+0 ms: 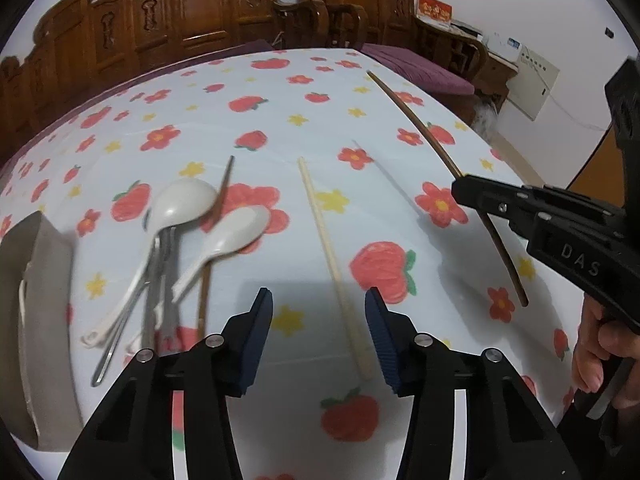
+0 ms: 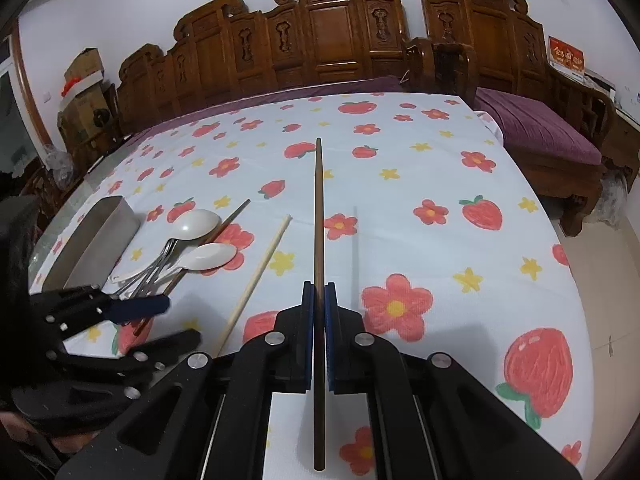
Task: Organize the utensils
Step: 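Grasp a light wooden chopstick with the left gripper while the right holds the dark chopstick, then carry the light wooden chopstick into the metal tray and open the left gripper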
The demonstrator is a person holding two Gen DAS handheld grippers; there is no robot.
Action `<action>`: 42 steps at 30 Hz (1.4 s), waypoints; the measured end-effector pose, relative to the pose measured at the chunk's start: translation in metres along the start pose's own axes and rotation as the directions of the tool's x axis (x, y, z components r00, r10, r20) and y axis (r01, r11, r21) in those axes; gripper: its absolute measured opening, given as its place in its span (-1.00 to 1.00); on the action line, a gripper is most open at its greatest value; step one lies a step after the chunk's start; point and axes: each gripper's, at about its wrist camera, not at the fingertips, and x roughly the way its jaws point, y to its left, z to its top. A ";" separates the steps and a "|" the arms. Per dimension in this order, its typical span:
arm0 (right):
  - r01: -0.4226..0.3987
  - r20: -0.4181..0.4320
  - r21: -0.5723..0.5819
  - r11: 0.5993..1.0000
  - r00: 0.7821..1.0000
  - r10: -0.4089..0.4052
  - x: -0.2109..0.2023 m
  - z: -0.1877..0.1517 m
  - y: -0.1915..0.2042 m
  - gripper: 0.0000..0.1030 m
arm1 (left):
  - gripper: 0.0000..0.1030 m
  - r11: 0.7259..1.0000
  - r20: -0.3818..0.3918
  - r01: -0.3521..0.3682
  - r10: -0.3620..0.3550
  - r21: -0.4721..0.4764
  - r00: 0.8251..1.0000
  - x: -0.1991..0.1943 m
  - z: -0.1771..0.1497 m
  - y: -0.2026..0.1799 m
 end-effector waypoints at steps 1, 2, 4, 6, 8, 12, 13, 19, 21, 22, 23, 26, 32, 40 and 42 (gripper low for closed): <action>-0.001 0.000 0.003 1.000 1.000 0.001 0.000 0.000 0.000 -0.88 | -0.17 1.000 -0.003 -0.001 0.001 0.002 1.000 0.002 0.000 -0.002; -0.002 0.000 0.004 1.000 1.000 0.002 0.000 0.000 0.000 -0.88 | -0.19 1.000 -0.006 -0.002 0.002 0.002 1.000 0.004 0.000 -0.003; -0.003 -0.002 0.001 1.000 1.000 0.003 0.001 -0.001 0.001 -0.88 | -0.27 1.000 -0.013 -0.004 0.004 0.004 1.000 0.008 -0.001 -0.006; -0.003 -0.002 0.001 1.000 1.000 0.003 0.000 0.000 0.001 -0.88 | -0.30 1.000 -0.018 -0.005 0.005 0.005 1.000 0.011 -0.003 -0.008; -0.003 -0.002 0.001 1.000 1.000 0.003 0.001 0.000 0.002 -0.88 | -0.32 1.000 -0.024 -0.007 0.007 0.010 1.000 0.014 -0.004 -0.011; -0.004 -0.002 -0.001 1.000 1.000 0.004 0.000 0.000 0.002 -0.88 | -0.69 1.000 -0.050 -0.013 0.014 0.013 0.999 0.024 -0.006 -0.013; -0.005 0.000 -0.004 1.000 1.000 0.005 0.000 0.000 0.003 -0.88 | -0.70 1.000 -0.042 -0.021 0.022 0.016 0.999 0.024 -0.006 -0.014; -0.007 -0.002 -0.012 1.000 1.000 0.006 0.000 -0.001 0.006 -0.88 | -0.90 0.999 -0.044 -0.029 0.030 0.017 0.999 0.024 -0.008 -0.016; -0.008 -0.002 -0.014 1.000 1.000 0.008 0.000 -0.001 0.007 -0.88 | -0.91 0.999 -0.046 -0.035 0.036 0.019 0.998 0.022 -0.010 -0.016; -0.009 -0.001 -0.015 1.000 1.000 0.008 -0.001 -0.002 0.008 -0.88 | -0.92 0.999 -0.052 -0.036 0.037 0.019 0.998 0.021 -0.012 -0.016; -0.008 -0.002 -0.015 1.000 1.000 0.008 -0.001 -0.002 0.009 -0.88 | -0.92 0.999 -0.056 -0.036 0.037 0.019 0.998 0.020 -0.013 -0.016; -0.012 0.002 -0.020 1.000 1.000 0.012 -0.003 -0.002 0.011 -0.88 | -0.92 0.999 -0.058 -0.042 0.043 0.029 0.997 0.011 -0.016 -0.013; -0.020 0.004 -0.042 0.999 1.000 0.020 -0.007 -0.003 0.022 -0.88 | -0.92 0.998 -0.037 -0.054 0.055 0.008 0.998 -0.014 -0.016 0.003; -0.033 -0.001 -0.072 0.997 0.999 0.033 -0.016 -0.001 0.045 -0.88 | -0.92 0.996 0.027 -0.086 0.086 -0.011 0.996 -0.061 -0.015 0.028; -0.034 0.000 -0.080 0.996 0.999 0.034 -0.019 0.000 0.052 -0.88 | -0.92 0.996 0.039 -0.089 0.089 -0.017 0.995 -0.071 -0.016 0.033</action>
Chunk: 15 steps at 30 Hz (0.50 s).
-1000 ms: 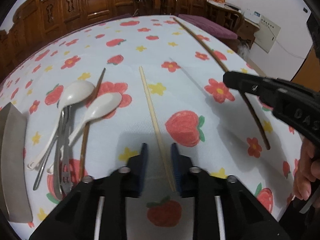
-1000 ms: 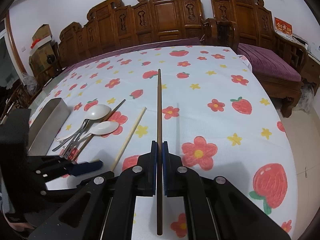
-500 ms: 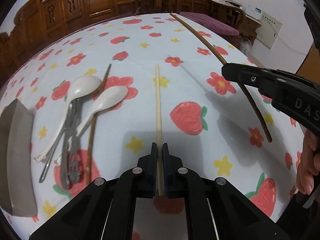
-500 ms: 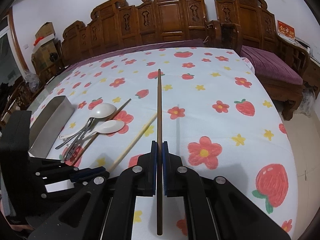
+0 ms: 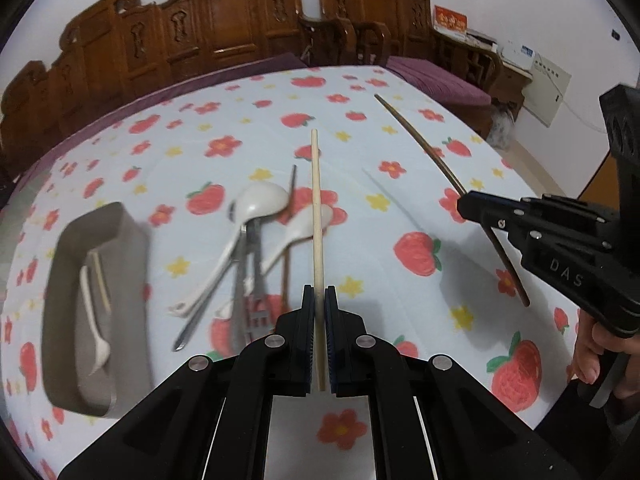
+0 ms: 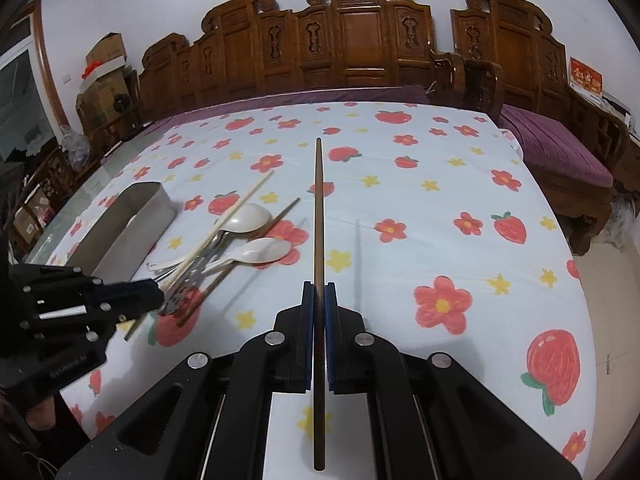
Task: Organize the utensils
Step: 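Carry the light wooden chopstick into the metal tray and open the left gripper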
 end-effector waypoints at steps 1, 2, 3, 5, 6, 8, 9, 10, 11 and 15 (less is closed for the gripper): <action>-0.002 0.000 -0.005 1.000 1.000 0.002 -0.002 0.001 0.004 -0.88 | -0.92 1.000 0.005 -0.001 0.001 -0.003 1.000 -0.004 -0.001 0.003; -0.001 0.001 -0.007 1.000 1.000 0.001 -0.004 0.001 0.007 -0.88 | -0.92 1.000 0.010 -0.003 0.003 -0.005 1.000 -0.008 -0.002 0.005; -0.001 0.001 -0.004 1.000 1.000 0.001 -0.007 0.002 0.010 -0.88 | -0.92 1.000 0.016 -0.003 0.004 -0.008 1.000 -0.013 -0.003 0.007; -0.004 0.001 -0.003 1.000 1.000 0.004 -0.011 0.002 0.014 -0.88 | -0.92 1.000 0.025 -0.003 0.004 -0.012 1.000 -0.019 -0.004 0.012; -0.001 0.002 -0.008 1.000 1.000 0.001 -0.014 0.003 0.017 -0.88 | -0.92 1.000 0.032 -0.005 0.005 -0.013 0.999 -0.024 -0.005 0.014; 0.006 0.009 -0.021 1.000 1.000 -0.006 -0.021 0.005 0.024 -0.88 | -0.92 1.000 0.046 -0.007 0.008 -0.017 0.999 -0.033 -0.006 0.019; 0.006 0.014 -0.026 1.000 1.000 -0.006 -0.024 0.006 0.027 -0.88 | -0.92 1.000 0.052 -0.009 0.010 -0.020 0.999 -0.037 -0.007 0.021; 0.008 0.022 -0.032 0.999 1.000 -0.007 -0.029 0.008 0.032 -0.88 | -0.92 1.000 0.059 -0.012 0.013 -0.023 0.998 -0.042 -0.008 0.023; 0.007 0.026 -0.034 0.999 1.000 -0.007 -0.032 0.009 0.034 -0.88 | -0.92 1.000 0.065 -0.014 0.016 -0.027 0.998 -0.046 -0.008 0.025; 0.001 0.048 -0.048 0.999 0.999 0.001 -0.048 0.015 0.048 -0.88 | -0.92 0.999 0.096 -0.028 0.031 -0.043 0.995 -0.070 -0.011 0.035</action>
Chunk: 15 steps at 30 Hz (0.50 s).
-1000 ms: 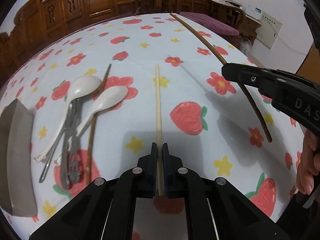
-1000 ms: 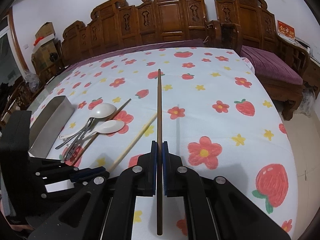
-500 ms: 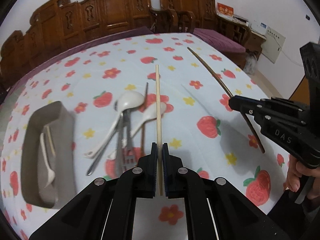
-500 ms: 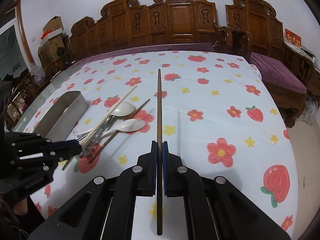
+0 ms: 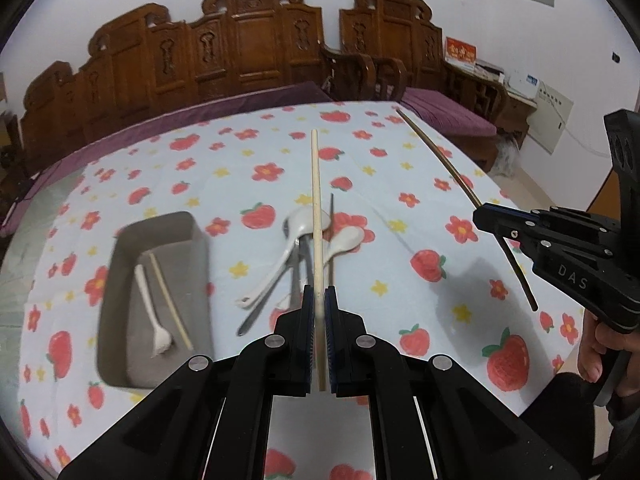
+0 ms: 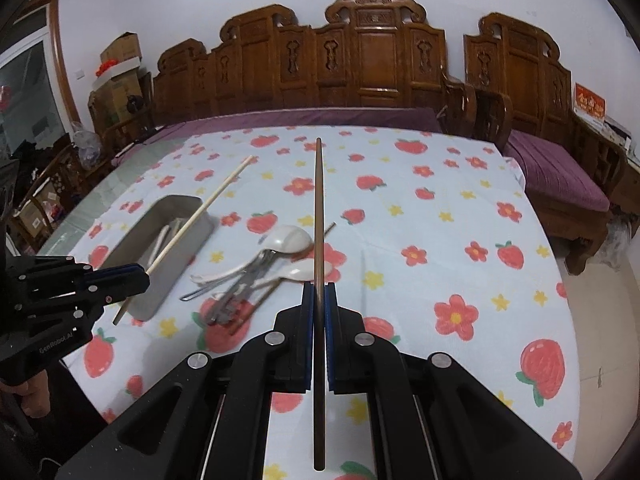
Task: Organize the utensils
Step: 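Carry the light wooden chopstick into the metal tray and open the left gripper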
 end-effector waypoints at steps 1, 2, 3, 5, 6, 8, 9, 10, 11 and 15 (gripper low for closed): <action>-0.001 0.007 -0.006 1.000 1.000 0.001 -0.005 0.001 0.004 -0.88 | -0.92 1.000 0.009 -0.005 0.005 -0.003 1.000 -0.007 0.000 0.003; -0.003 0.013 -0.009 1.000 1.000 0.003 -0.009 0.002 0.008 -0.88 | -0.92 1.000 0.016 -0.009 0.009 -0.005 1.000 -0.012 0.000 0.004; -0.006 0.018 -0.012 1.000 1.000 0.006 -0.012 0.004 0.011 -0.88 | -0.92 1.000 0.025 -0.013 0.014 -0.007 1.000 -0.018 0.000 0.007; -0.011 0.028 -0.016 1.000 1.000 0.011 -0.018 0.006 0.016 -0.88 | -0.92 1.000 0.042 -0.022 0.023 -0.011 0.999 -0.030 -0.001 0.012; -0.013 0.031 -0.017 1.000 0.999 0.014 -0.019 0.006 0.018 -0.88 | -0.92 1.000 0.047 -0.024 0.025 -0.012 0.999 -0.034 -0.002 0.012; -0.018 0.037 -0.019 1.000 0.999 0.019 -0.024 0.007 0.025 -0.88 | -0.92 0.999 0.058 -0.030 0.031 -0.013 0.998 -0.043 -0.003 0.016; -0.021 0.040 -0.020 1.000 0.999 0.022 -0.026 0.007 0.028 -0.88 | -0.92 0.999 0.060 -0.031 0.032 -0.014 0.998 -0.045 -0.003 0.018; -0.023 0.041 -0.021 1.000 0.999 0.024 -0.026 0.006 0.030 -0.88 | -0.92 0.999 0.062 -0.032 0.033 -0.014 0.998 -0.046 -0.004 0.021; -0.027 0.041 -0.021 0.999 0.999 0.028 -0.027 0.007 0.033 -0.88 | -0.92 0.999 0.062 -0.033 0.034 -0.015 0.997 -0.046 -0.005 0.023; -0.039 0.029 -0.031 0.999 0.999 0.039 -0.021 0.005 0.046 -0.88 | -0.92 0.999 0.057 -0.041 0.043 -0.034 0.997 -0.042 -0.011 0.041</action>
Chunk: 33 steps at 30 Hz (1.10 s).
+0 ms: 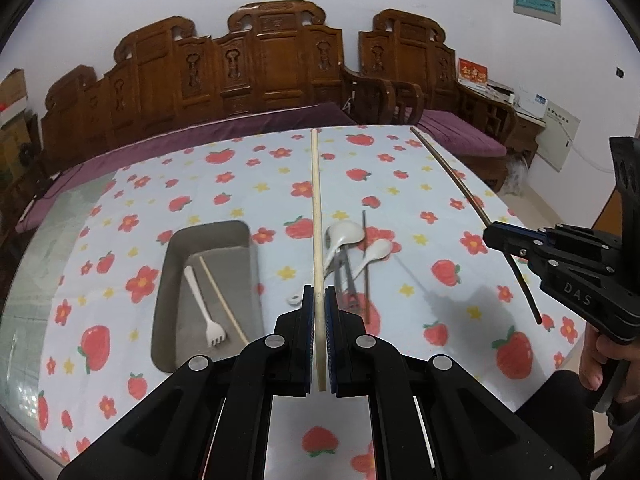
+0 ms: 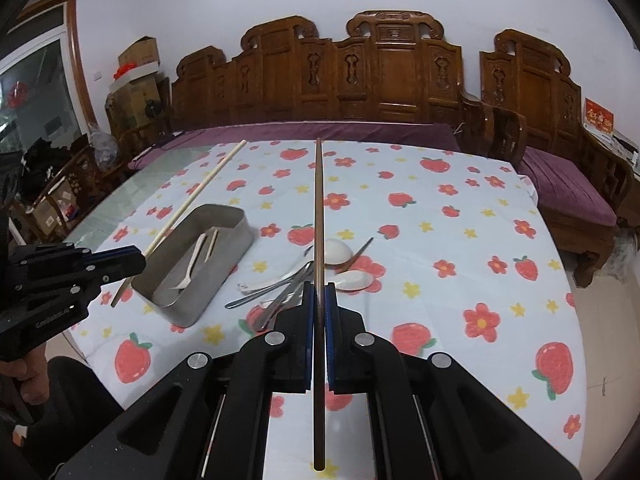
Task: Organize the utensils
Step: 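Carry the light wooden chopstick into the metal tray and open the left gripper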
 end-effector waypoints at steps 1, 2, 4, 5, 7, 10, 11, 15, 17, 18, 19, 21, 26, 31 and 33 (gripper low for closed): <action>-0.002 -0.005 -0.008 1.000 1.000 0.002 0.004 0.000 0.005 -0.88 | -0.92 1.000 -0.002 -0.003 0.003 -0.007 1.000 0.001 -0.002 0.005; -0.006 -0.009 -0.013 1.000 1.000 0.006 0.007 -0.001 0.009 -0.88 | -0.92 1.000 -0.006 -0.005 0.005 -0.017 1.000 0.004 -0.005 0.011; -0.016 -0.019 -0.022 1.000 1.000 0.015 0.013 -0.002 0.017 -0.88 | -0.92 0.999 -0.013 -0.009 0.008 -0.034 1.000 0.007 -0.010 0.021; -0.019 -0.024 -0.026 0.999 1.000 0.019 0.017 -0.002 0.020 -0.88 | -0.92 0.999 -0.018 -0.011 0.011 -0.043 1.000 0.010 -0.013 0.027; -0.028 -0.035 -0.034 0.999 0.999 0.026 0.025 -0.003 0.027 -0.88 | -0.92 0.998 -0.030 -0.018 0.016 -0.062 0.999 0.016 -0.017 0.040; -0.038 -0.051 -0.038 0.999 0.998 0.036 0.037 -0.003 0.036 -0.88 | -0.92 0.997 -0.045 -0.027 0.024 -0.077 0.999 0.024 -0.021 0.056; -0.042 -0.058 -0.038 0.998 0.998 0.039 0.040 -0.004 0.039 -0.88 | -0.92 0.996 -0.048 -0.029 0.025 -0.081 0.999 0.027 -0.022 0.061; -0.044 -0.086 -0.044 0.998 0.996 0.040 0.054 -0.004 0.047 -0.88 | -0.92 0.995 -0.062 -0.036 0.030 -0.094 0.998 0.038 -0.024 0.080; -0.048 -0.095 -0.043 0.998 0.995 0.044 0.060 -0.004 0.051 -0.88 | -0.92 0.994 -0.072 -0.038 0.031 -0.099 0.997 0.044 -0.024 0.088; -0.051 -0.100 -0.043 0.998 0.994 0.046 0.064 -0.004 0.053 -0.88 | -0.92 0.994 -0.078 -0.040 0.032 -0.101 0.996 0.048 -0.025 0.092; -0.052 -0.104 -0.044 0.998 0.993 0.047 0.066 -0.003 0.054 -0.88 | -0.92 0.994 -0.082 -0.041 0.033 -0.103 0.996 0.051 -0.026 0.096; -0.052 -0.113 -0.055 0.997 0.993 0.045 0.071 -0.003 0.060 -0.88 | -0.92 0.993 -0.092 -0.044 0.034 -0.108 0.995 0.058 -0.027 0.103; -0.058 -0.128 -0.079 0.995 0.991 0.048 0.081 0.001 0.071 -0.88 | -0.92 0.991 -0.127 -0.044 0.027 -0.127 0.992 0.077 -0.031 0.119; -0.064 -0.140 -0.090 0.994 0.989 0.051 0.088 0.002 0.080 -0.88 | -0.92 0.988 -0.173 -0.035 0.008 -0.152 0.985 0.096 -0.036 0.131; -0.070 -0.143 -0.096 0.993 0.988 0.055 0.089 0.003 0.084 -0.88 | -0.91 0.987 -0.180 -0.030 0.002 -0.156 0.984 0.101 -0.037 0.133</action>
